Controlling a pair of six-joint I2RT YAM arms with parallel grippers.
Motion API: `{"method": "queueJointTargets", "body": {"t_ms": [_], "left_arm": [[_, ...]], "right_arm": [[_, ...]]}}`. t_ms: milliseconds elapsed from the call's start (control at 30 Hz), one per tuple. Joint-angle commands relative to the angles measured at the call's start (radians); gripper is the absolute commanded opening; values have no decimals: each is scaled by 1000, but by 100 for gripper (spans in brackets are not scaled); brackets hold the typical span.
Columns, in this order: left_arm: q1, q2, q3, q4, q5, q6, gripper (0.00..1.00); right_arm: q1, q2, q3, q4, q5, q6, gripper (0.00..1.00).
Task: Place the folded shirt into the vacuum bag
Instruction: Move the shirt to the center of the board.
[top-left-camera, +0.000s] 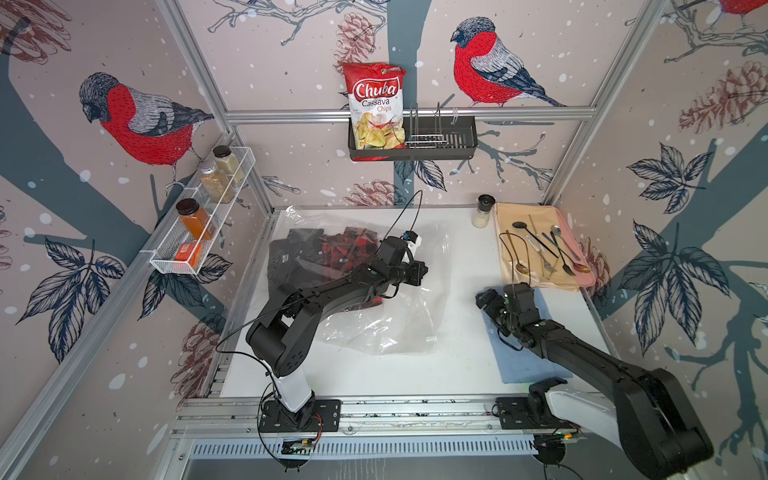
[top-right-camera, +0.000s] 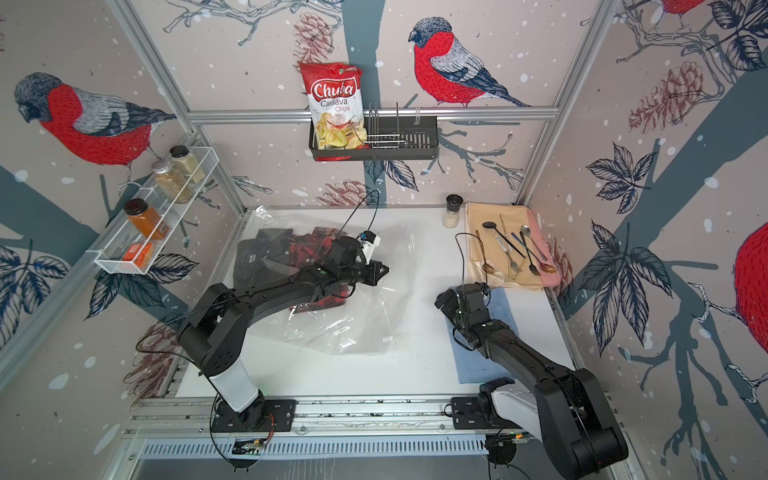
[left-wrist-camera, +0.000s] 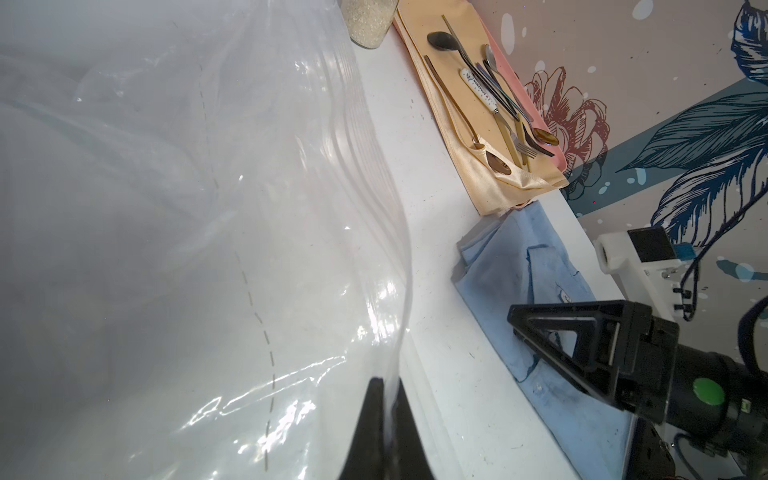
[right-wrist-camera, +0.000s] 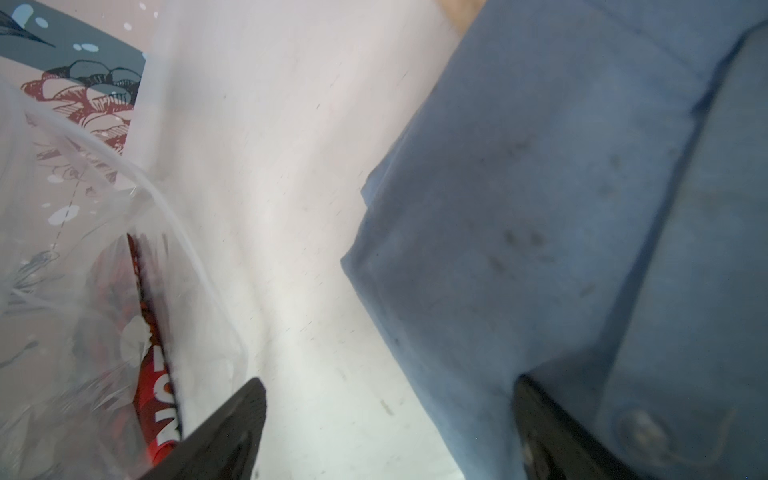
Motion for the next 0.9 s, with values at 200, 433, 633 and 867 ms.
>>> {"method": "queueJointTargets", "body": {"t_ms": [200,433,633,867], "left_arm": [[2,-11,-13,5,-21,5,0],[2,3,-9,8,-7,-3,0],[1,18,-5,8,6,-10,0],[-16,45,-5,29,39,-32,0]], "right_arm": [[119,37,149,-86,75,-96,89],[100,101,267,-290,188,-413,75],[5,219,286,-294,135,-553,62],[0,301,315,-301,152,-597,59]]}}
